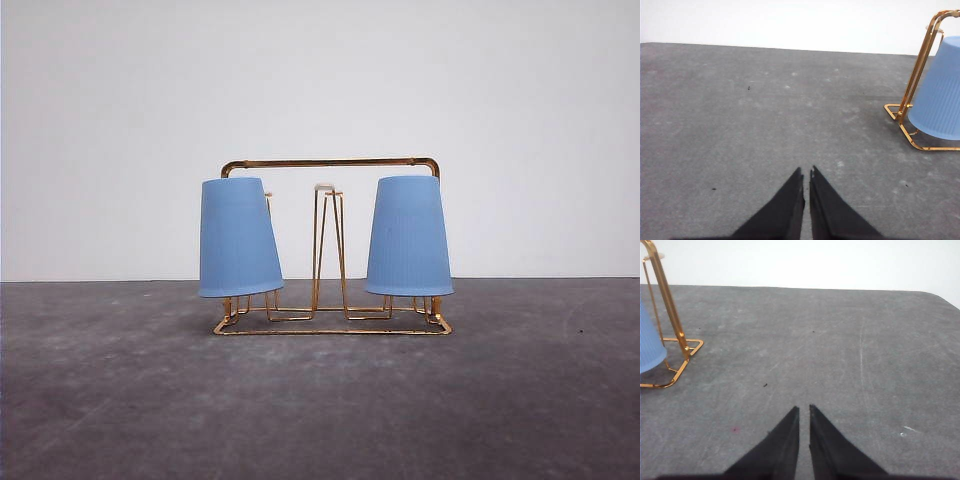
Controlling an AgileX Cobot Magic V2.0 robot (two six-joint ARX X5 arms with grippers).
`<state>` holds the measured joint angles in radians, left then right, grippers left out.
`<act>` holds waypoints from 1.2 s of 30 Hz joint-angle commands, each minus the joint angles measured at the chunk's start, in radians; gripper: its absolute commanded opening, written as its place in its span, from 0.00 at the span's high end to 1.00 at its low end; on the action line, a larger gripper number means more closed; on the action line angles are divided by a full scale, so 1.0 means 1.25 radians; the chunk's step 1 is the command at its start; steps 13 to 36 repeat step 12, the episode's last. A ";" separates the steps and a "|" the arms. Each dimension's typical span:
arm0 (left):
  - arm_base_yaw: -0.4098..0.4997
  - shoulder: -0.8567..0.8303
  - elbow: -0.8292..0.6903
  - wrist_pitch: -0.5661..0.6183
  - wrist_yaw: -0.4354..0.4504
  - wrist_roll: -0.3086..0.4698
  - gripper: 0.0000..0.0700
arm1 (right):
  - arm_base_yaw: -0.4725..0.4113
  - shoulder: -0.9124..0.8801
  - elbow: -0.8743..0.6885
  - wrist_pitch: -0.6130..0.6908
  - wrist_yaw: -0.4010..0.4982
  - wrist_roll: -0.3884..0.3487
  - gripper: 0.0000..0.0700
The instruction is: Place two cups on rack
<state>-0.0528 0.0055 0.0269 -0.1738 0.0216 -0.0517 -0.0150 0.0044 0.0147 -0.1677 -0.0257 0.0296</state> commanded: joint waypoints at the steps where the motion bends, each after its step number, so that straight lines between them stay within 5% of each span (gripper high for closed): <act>1: 0.000 -0.001 -0.011 0.012 -0.002 0.007 1.00 | 0.000 -0.001 -0.002 0.008 0.001 -0.004 0.95; 36: 0.000 -0.001 -0.012 0.012 -0.002 0.007 1.00 | 0.000 -0.001 -0.002 0.008 0.001 -0.004 0.95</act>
